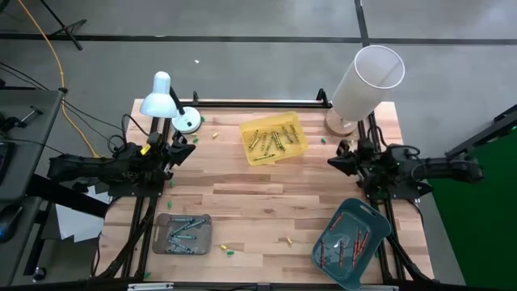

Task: Sort crayons
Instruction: Return to Home Position

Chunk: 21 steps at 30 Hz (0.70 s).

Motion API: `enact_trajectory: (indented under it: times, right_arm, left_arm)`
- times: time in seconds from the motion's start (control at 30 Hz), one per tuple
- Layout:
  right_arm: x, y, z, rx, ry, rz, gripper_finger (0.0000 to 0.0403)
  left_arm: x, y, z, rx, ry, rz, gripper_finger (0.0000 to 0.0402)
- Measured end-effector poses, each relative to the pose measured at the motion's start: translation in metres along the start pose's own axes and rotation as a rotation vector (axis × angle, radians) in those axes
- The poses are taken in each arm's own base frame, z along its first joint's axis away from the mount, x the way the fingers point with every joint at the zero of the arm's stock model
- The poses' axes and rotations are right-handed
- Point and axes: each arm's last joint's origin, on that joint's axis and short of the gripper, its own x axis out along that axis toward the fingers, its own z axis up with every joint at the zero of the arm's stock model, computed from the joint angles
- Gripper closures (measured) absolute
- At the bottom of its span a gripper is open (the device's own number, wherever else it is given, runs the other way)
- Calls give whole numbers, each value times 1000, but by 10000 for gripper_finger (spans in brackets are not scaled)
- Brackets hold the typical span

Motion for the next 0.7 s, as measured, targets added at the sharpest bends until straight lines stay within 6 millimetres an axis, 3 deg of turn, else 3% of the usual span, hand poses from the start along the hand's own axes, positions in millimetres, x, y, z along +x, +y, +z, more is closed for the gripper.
enact_trajectory:
  times: [0.37,0.7]
  right_arm:
    - [-7,-11,-31,-7,141,69,403]
    - [-14,-26,-53,-17,366,-112,403]
  left_arm:
    - [0,0,0,-2,0,0,400]
    - [-1,2,-4,4,51,24,399]
